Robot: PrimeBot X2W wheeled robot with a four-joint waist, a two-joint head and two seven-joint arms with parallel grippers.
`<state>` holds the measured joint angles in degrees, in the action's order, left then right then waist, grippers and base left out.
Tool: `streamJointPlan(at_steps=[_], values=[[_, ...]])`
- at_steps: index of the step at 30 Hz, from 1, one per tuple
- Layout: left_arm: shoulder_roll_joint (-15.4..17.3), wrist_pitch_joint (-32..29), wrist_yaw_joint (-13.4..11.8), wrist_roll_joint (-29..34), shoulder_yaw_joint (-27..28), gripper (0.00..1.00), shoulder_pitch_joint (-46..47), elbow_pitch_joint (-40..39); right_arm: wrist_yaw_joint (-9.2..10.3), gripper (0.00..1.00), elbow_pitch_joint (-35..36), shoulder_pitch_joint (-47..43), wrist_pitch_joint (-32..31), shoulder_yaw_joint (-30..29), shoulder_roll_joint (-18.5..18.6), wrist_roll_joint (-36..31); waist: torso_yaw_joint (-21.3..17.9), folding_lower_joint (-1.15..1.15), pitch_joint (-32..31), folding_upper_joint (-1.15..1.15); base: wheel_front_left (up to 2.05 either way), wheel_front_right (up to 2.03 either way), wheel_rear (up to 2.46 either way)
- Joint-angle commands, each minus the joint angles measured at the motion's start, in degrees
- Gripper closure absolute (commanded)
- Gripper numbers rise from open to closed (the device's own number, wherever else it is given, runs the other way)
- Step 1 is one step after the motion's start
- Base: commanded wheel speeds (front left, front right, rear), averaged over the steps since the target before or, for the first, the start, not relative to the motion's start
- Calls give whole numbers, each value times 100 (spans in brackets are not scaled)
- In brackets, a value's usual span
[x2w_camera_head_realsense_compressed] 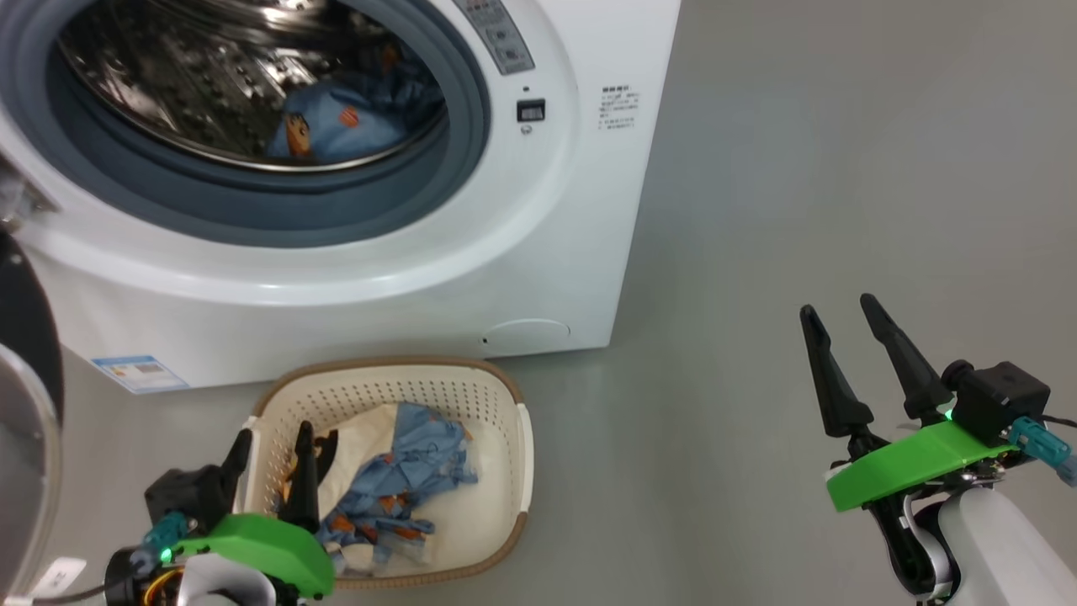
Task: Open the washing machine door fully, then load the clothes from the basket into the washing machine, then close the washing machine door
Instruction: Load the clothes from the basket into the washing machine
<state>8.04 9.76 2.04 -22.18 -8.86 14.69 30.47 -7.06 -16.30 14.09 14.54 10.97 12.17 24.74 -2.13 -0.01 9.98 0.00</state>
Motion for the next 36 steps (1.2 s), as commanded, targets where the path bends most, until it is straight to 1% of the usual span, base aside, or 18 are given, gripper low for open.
streamJointPlan(at_steps=[1, 13, 19, 23, 28, 32, 36], values=[[125, 26, 11, 5, 141, 0, 265, 28, -43, 0, 162, 164, 46, 108, 69, 24, -122, 1, 298, 0, 0, 0, 0], [229, -5, 198, 203, -169, 0, 1520, 1690, -43, 0, 341, 585, 46, 83, 1, -24, -236, 1, 1363, 0, 0, 0, 0], [317, -184, 150, 321, -292, 0, 2168, 2537, -43, 0, 425, 802, 46, 69, -101, -48, -307, 1, 1964, 0, 0, 0, 0], [362, -184, 134, 394, -370, 0, 2624, 2960, -43, 0, 499, 945, 46, 69, -154, -81, -341, 1, 2343, 0, 0, 0, 0], [452, -328, 73, 488, -472, 0, 3145, 3508, -43, 0, 595, 1124, 46, 82, -211, -111, -405, 1, 2767, 0, 0, 0, 0], [574, -476, -35, 539, -521, 0, 3485, 3895, -43, 0, 645, 1256, 46, 103, -258, -113, -507, 1, 3058, 0, 0, 0, 0], [704, -676, -134, 590, -585, 0, 3717, 4106, -43, 0, 693, 1341, 46, 80, -297, -122, -629, 1, 3324, 0, 0, 0, 0]])
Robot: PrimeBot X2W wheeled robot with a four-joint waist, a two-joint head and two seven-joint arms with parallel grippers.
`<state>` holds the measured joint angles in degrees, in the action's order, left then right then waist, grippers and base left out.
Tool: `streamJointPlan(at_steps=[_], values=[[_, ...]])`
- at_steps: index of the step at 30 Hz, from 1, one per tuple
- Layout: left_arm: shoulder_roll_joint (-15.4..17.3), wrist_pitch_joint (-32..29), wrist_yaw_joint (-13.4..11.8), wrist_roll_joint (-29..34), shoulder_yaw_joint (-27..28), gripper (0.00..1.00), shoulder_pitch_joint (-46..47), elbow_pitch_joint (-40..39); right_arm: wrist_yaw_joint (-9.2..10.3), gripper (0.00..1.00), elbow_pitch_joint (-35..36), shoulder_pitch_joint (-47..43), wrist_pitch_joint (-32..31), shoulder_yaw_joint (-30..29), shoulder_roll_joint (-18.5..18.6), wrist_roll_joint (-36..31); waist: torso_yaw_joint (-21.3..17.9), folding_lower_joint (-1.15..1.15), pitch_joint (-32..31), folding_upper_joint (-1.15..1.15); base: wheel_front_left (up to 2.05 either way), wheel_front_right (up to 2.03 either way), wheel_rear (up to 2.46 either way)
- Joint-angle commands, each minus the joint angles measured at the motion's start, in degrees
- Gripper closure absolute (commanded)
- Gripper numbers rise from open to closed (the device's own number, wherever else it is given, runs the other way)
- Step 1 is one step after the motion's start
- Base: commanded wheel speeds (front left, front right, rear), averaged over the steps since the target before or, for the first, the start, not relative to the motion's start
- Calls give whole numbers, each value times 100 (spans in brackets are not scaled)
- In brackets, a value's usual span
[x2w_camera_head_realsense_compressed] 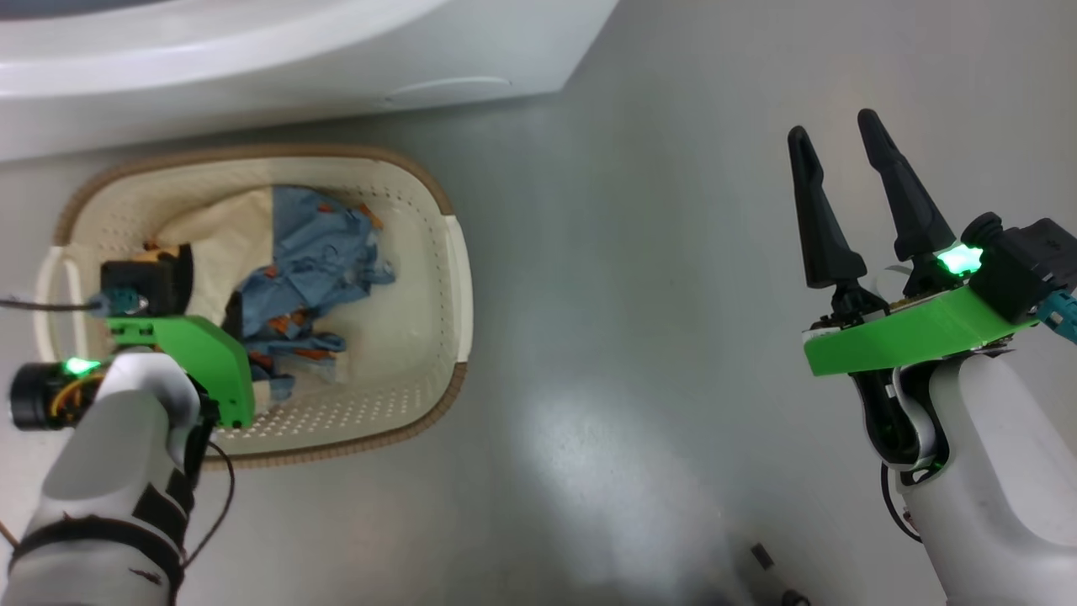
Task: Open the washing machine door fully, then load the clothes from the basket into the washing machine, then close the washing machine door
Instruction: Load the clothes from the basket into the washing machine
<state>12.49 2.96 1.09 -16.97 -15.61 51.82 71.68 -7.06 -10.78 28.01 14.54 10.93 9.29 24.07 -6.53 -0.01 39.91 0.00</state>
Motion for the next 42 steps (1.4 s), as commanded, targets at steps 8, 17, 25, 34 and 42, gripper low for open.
streamJointPlan(at_steps=[8, 17, 25, 34, 42], values=[[443, -102, -142, 154, -31, 0, 371, 107, -43, 0, 254, 29, 46, 25, -58, -89, -336, 1, 783, 0, 0, 0, 0], [776, -467, -594, 284, -169, 0, 902, 189, -43, 0, 427, 106, 46, 10, -78, -134, -522, 1, 1330, 0, 0, 0, 0], [629, -935, -62, 258, -351, 0, 1017, 213, -43, 0, 473, 92, 46, -43, -78, -164, -549, 1, 1501, 0, 0, 0, 0], [526, -1444, 320, 252, -563, 0, 953, 223, -43, 0, 481, 110, 46, 4, -61, -198, -527, 1, 1469, 0, 0, 0, 0], [554, -1374, 262, 308, -707, 100, 993, 226, -43, 0, 529, 63, 46, -11, -18, -213, -559, 1, 1513, 0, 0, 0, 0]])
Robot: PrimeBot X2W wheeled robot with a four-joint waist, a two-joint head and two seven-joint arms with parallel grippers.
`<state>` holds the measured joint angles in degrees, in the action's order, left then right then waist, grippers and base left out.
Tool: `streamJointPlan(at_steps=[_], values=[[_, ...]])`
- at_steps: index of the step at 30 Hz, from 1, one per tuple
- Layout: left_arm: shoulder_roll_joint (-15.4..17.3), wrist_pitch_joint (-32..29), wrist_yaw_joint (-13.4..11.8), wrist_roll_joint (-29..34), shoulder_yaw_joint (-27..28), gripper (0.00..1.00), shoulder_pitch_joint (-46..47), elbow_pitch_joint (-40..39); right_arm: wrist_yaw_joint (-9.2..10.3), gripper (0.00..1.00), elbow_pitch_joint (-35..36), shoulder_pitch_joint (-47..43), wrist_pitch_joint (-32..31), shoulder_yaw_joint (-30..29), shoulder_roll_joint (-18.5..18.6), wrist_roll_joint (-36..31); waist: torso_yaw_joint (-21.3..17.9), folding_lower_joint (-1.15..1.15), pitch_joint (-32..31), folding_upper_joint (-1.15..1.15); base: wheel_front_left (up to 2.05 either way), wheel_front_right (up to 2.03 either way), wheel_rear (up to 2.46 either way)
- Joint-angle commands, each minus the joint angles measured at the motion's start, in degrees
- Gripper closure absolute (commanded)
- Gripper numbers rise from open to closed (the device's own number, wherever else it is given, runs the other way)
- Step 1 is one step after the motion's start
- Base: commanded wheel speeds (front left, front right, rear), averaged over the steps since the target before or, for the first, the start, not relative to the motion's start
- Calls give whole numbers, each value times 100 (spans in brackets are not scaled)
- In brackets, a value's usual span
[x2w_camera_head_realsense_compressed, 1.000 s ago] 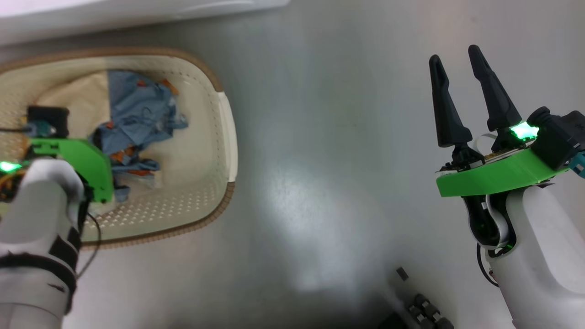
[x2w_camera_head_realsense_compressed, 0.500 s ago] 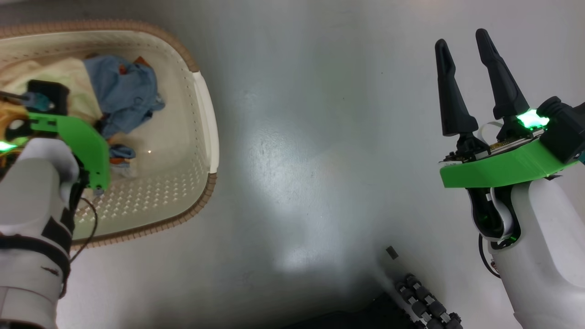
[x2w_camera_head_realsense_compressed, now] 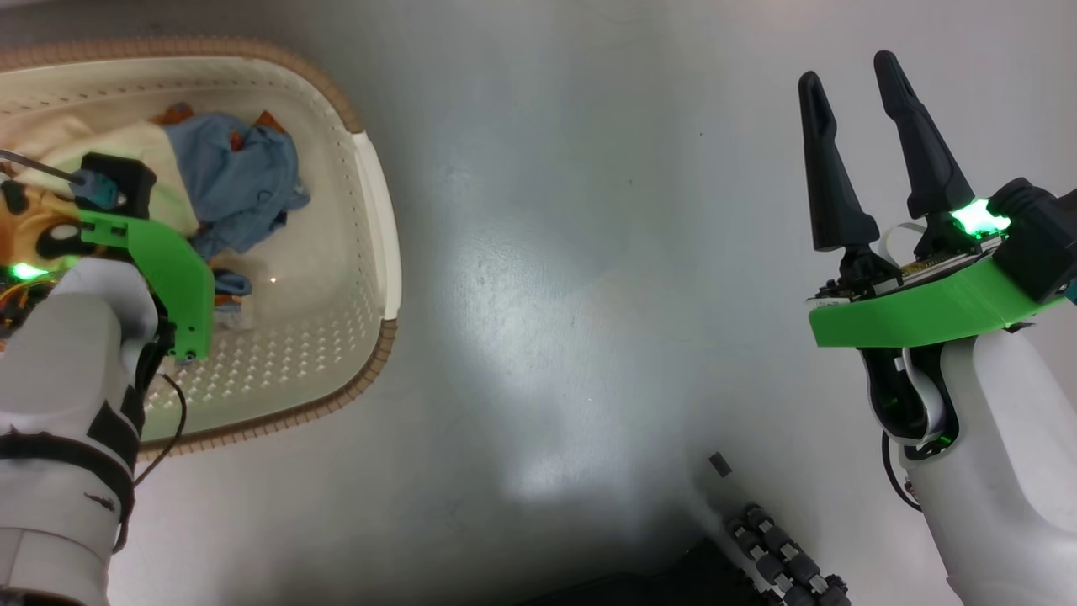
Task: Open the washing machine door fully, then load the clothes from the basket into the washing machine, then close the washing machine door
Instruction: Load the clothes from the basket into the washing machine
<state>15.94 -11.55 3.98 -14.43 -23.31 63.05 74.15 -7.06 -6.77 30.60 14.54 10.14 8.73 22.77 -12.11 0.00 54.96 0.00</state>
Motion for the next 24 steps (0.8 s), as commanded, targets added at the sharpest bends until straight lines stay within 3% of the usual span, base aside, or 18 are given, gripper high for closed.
streamJointPlan(at_steps=[1, 12, 24], values=[[186, 150, -46, 55, 53, 100, -121, -22, -43, 0, 125, -198, 46, 62, 39, -87, 2, 0, 4, 0, 0, 0, 0], [-32, 678, 17, -105, 53, 100, -203, -21, -43, 0, 38, -168, 46, 112, -3, -91, 72, 0, -333, 0, 0, 0, 0], [-471, 1971, 244, -538, 210, 100, -882, -29, -43, 0, -248, -347, 46, 198, 67, 2, 297, 0, -1581, 0, 0, 0, 0]])
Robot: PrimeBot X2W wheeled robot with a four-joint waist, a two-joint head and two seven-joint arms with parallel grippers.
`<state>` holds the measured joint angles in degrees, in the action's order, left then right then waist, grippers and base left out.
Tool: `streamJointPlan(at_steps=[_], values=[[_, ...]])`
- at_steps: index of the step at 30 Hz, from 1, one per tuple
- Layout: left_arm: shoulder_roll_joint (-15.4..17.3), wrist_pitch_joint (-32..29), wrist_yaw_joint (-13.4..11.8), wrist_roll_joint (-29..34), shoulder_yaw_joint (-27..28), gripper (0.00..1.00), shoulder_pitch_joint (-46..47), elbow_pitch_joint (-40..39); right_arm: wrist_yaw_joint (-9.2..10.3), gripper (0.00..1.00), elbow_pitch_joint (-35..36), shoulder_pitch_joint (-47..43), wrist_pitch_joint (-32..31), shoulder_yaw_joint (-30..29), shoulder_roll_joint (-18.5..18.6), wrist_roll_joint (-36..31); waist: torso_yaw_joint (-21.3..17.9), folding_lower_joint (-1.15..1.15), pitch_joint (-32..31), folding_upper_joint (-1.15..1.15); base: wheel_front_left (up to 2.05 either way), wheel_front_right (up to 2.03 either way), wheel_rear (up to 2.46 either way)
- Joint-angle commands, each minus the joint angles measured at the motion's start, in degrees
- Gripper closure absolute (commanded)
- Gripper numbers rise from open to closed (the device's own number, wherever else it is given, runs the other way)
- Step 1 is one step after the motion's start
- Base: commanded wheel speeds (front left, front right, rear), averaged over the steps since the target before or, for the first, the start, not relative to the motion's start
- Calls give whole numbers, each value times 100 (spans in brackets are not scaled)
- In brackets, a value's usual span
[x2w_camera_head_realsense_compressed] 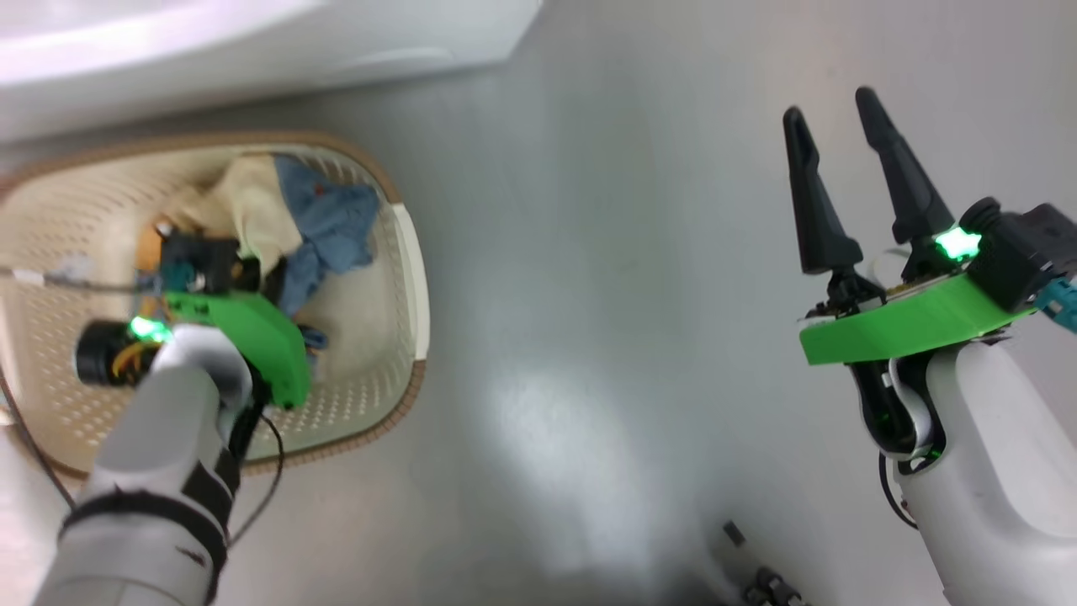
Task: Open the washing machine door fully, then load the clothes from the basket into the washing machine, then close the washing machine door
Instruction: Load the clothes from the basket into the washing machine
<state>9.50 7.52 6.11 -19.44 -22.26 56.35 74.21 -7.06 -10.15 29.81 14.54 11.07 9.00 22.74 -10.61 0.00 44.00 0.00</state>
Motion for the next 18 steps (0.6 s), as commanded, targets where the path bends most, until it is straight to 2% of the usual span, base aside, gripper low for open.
streamJointPlan(at_steps=[1, 10, 18], values=[[152, 165, 50, -92, 131, 100, -285, -35, -43, 0, 58, -287, 46, 127, 51, 16, 176, 0, -613, 0, 0, 0, 0], [6, 683, 131, -456, 194, 100, -966, -257, -43, 0, -264, -573, 46, 273, 125, 137, 423, 0, -1759, 0, 0, 0, 0], [63, 745, 136, -788, 252, 100, -1732, -1236, -43, 0, -443, -913, 46, 320, 161, 227, 545, 0, -2668, 0, 0, 0, 0]])
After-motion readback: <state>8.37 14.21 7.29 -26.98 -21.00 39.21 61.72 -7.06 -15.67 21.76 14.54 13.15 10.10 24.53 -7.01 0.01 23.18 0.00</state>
